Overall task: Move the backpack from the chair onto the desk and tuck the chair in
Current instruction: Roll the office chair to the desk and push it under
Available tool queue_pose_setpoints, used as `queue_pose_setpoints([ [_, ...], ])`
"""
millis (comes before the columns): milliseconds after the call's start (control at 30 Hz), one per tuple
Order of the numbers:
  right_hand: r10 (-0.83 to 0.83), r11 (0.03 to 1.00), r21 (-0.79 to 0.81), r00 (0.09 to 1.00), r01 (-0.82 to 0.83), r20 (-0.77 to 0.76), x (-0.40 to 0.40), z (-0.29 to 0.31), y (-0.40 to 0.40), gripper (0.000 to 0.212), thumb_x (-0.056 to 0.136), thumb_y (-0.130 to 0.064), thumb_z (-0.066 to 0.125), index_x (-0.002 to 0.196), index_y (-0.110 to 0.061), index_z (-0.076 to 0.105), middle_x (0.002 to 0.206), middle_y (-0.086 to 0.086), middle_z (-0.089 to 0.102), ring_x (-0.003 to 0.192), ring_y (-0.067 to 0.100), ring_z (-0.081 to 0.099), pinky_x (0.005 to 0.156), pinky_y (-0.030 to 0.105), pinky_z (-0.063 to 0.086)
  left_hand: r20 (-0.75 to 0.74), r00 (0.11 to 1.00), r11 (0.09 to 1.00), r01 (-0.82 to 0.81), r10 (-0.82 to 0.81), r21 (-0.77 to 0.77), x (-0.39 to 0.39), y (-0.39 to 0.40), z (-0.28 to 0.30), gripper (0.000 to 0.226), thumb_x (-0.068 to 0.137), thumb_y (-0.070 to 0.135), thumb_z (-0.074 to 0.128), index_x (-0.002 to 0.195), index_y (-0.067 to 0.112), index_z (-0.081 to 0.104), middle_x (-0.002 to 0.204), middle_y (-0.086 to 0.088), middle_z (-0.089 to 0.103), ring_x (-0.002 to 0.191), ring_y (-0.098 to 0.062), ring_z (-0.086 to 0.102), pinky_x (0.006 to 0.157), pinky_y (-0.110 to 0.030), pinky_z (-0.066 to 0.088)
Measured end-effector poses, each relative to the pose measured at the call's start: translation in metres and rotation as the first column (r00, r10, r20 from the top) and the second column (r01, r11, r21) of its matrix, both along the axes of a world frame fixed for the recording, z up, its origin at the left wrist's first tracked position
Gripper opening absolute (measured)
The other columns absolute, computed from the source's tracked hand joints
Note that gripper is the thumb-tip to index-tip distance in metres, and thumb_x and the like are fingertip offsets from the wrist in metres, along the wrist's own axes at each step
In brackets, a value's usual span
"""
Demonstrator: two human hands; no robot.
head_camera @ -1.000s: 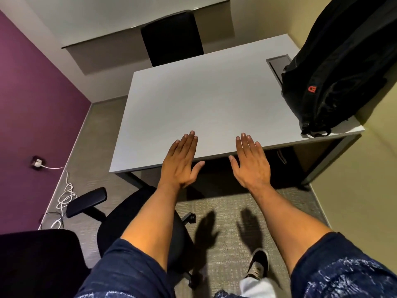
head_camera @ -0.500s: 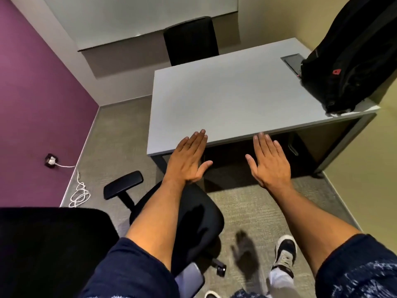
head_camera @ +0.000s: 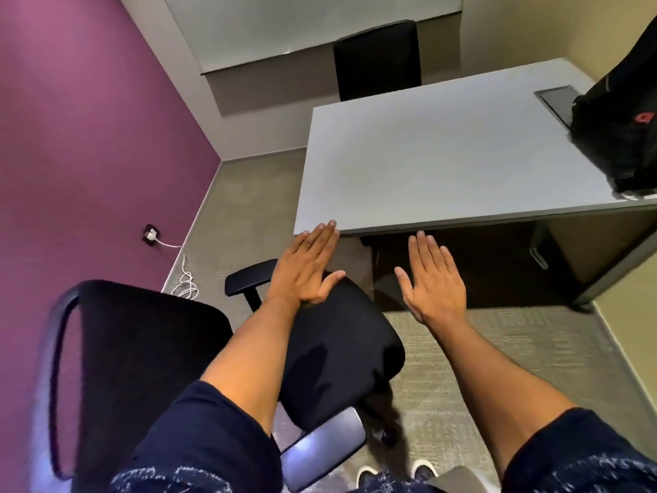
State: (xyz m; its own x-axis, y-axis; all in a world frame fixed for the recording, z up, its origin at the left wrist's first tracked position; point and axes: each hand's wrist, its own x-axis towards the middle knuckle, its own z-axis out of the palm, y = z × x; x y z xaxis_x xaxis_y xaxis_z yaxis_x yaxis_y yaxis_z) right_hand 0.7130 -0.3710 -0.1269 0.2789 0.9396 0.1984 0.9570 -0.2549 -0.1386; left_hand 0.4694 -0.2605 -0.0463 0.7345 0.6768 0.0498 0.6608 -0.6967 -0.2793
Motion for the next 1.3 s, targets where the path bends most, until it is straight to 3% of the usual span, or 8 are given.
queue_pose_setpoints([
  [133, 0.085, 0.996, 0.011, 0.996, -0.085, -0.01, -0.017, 0.006, 0.016, 0.075, 0.104, -0.055, 0.016, 0.162, -0.008, 0.009, 0.171, 0.01, 0.0, 0.158, 0.023, -0.004, 0.126, 0.037, -0.009, -0.01, 0.997, 0.996, -0.081, 0.081, 0.023, -0.014, 0.0, 0.004, 0.08, 0.102, 0.061, 0.018, 0.162, 0.009, 0.013, 0.17, -0.008, 0.005, 0.157, -0.021, 0.006, 0.127, -0.041, 0.007],
  [267, 0.14, 0.989, 0.049, 0.99, -0.138, -0.033, -0.035, 0.008, 0.031, 0.074, 0.105, -0.053, 0.024, 0.162, -0.007, 0.011, 0.171, 0.011, 0.002, 0.158, 0.022, -0.001, 0.126, 0.037, -0.008, -0.032, 0.99, 0.99, -0.134, 0.136, 0.051, -0.033, 0.002, 0.014, 0.081, 0.101, 0.062, 0.016, 0.162, 0.009, 0.013, 0.17, -0.008, 0.006, 0.157, -0.021, 0.006, 0.127, -0.042, 0.01],
  [633, 0.233, 0.971, 0.065, 0.97, -0.228, -0.07, -0.117, 0.004, 0.06, 0.073, 0.106, -0.054, 0.021, 0.163, -0.01, 0.006, 0.17, 0.008, -0.003, 0.157, 0.022, -0.006, 0.125, 0.034, -0.012, -0.061, 0.977, 0.978, -0.205, 0.206, 0.028, -0.116, 0.022, 0.038, 0.085, 0.099, 0.066, 0.003, 0.163, 0.011, 0.009, 0.17, -0.006, 0.002, 0.157, -0.02, 0.003, 0.127, -0.041, 0.009],
  [867, 0.24, 0.968, 0.088, 0.97, -0.236, -0.043, -0.195, 0.009, 0.078, 0.074, 0.105, -0.055, 0.018, 0.163, -0.011, 0.004, 0.171, 0.007, -0.007, 0.158, 0.021, -0.006, 0.127, 0.04, -0.001, -0.063, 0.987, 0.989, -0.147, 0.148, 0.016, -0.193, 0.059, 0.057, 0.084, 0.098, 0.065, 0.003, 0.163, 0.012, 0.008, 0.171, -0.006, 0.002, 0.157, -0.019, 0.002, 0.127, -0.041, 0.008],
  [1067, 0.268, 0.962, 0.07, 0.963, -0.265, -0.037, -0.295, 0.021, 0.081, 0.073, 0.106, -0.057, 0.015, 0.163, -0.014, 0.001, 0.17, 0.004, -0.009, 0.157, 0.018, -0.01, 0.127, 0.036, -0.007, -0.054, 0.99, 0.991, -0.132, 0.132, 0.001, -0.292, 0.076, 0.063, 0.084, 0.098, 0.065, 0.008, 0.163, 0.012, 0.013, 0.171, -0.006, 0.006, 0.157, -0.019, 0.005, 0.126, -0.041, 0.009],
  [1300, 0.384, 0.915, 0.14, 0.923, -0.377, -0.026, -0.389, 0.035, 0.093, 0.071, 0.107, -0.053, 0.028, 0.163, -0.012, 0.014, 0.171, 0.005, 0.009, 0.158, 0.016, 0.003, 0.128, 0.038, 0.006, -0.106, 0.986, 0.989, -0.139, 0.132, -0.058, -0.394, 0.092, 0.053, 0.093, 0.092, 0.073, 0.002, 0.164, 0.015, 0.01, 0.171, -0.002, 0.004, 0.157, -0.018, 0.004, 0.125, -0.04, 0.009],
])
